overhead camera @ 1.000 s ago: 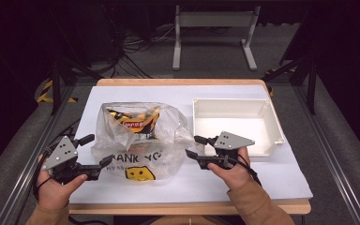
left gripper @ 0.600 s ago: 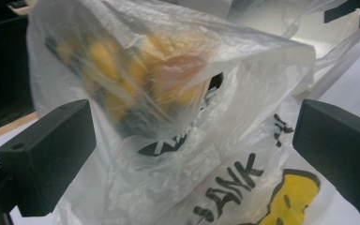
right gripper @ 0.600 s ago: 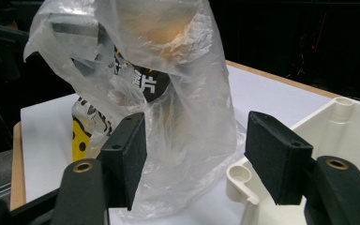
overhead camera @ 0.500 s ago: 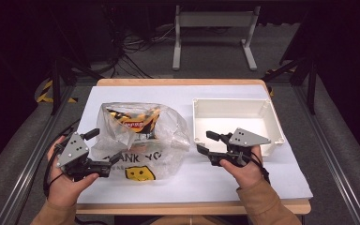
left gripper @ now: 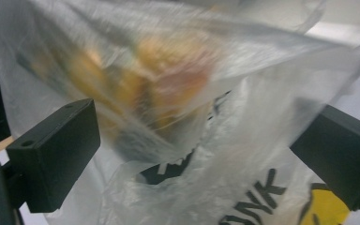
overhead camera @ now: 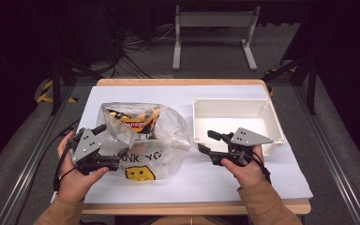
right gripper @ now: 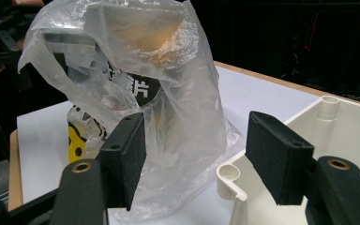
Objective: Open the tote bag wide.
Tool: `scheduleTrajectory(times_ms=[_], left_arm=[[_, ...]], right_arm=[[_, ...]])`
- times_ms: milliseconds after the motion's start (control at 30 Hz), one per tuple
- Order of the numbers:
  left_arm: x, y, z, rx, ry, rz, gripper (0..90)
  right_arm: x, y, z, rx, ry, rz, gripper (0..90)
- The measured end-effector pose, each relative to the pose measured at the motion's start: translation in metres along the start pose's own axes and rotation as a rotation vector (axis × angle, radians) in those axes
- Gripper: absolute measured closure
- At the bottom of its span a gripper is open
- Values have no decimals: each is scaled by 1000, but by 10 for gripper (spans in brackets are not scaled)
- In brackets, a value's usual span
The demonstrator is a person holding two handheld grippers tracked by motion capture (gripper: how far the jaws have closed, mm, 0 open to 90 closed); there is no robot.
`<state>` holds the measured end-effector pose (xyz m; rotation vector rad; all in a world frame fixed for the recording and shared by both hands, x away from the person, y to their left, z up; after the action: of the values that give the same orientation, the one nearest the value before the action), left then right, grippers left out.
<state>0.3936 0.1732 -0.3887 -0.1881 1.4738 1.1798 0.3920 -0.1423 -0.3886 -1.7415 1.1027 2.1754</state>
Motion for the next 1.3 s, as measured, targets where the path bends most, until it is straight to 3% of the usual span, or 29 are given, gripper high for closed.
scheduleTrajectory(times_ms=[33, 100, 133, 300, 333, 367, 400, 433, 467, 533, 700, 933, 1100, 1300], left_arm=[[2, -2, 2, -8, 4, 7, 39], [5, -4, 6, -16, 17, 17, 125], [7, -4, 7, 11, 15, 15, 208], [6, -1, 8, 27, 11, 11, 470], [7, -1, 9, 33, 16, 18, 470], [7, 0, 9, 34, 23, 25, 587], [8, 1, 10, 33, 27, 33, 760], [8, 2, 10, 42, 42, 33, 760], [8, 5, 12, 57, 55, 32, 836], [7, 9, 14, 70, 74, 17, 881], [4, 16, 22, 62, 109, -14, 894], [-2, 28, 35, 34, 123, -47, 894], [-4, 33, 42, 21, 143, -62, 893], [-7, 35, 45, 2, 145, -65, 893]], right_arm=[[0, 0, 0, 0, 0, 0, 388], [-1, 1, 0, -2, -1, -3, 388], [-1, 1, 0, 1, -2, -2, 388], [0, 0, 0, -1, -5, -1, 388], [0, 0, 0, -2, -5, -1, 389], [0, 0, 0, -3, -5, 0, 389], [0, -1, 1, -5, -4, 1, 390], [0, -1, 1, -5, -4, 1, 390], [0, -1, 2, -6, -2, 2, 392], [0, -2, 3, -8, 0, 3, 392], [0, -3, 5, -12, 3, 4, 392], [-5, -7, 10, -32, 13, -1, 391], [-19, -15, 23, -88, 57, -11, 344], [-28, -25, 37, -77, 145, -1, 327]])
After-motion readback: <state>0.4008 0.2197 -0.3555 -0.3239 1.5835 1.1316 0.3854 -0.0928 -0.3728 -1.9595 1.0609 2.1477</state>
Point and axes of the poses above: each handheld gripper's, and its own axes: y roughly backward along the jaws, x roughly out of its underside, z roughly to its left, the point moved 8 cm from there along -y, roughly forward along the jaws, and after that the axes turned 12 degrees about z, right-handed, at the moved point
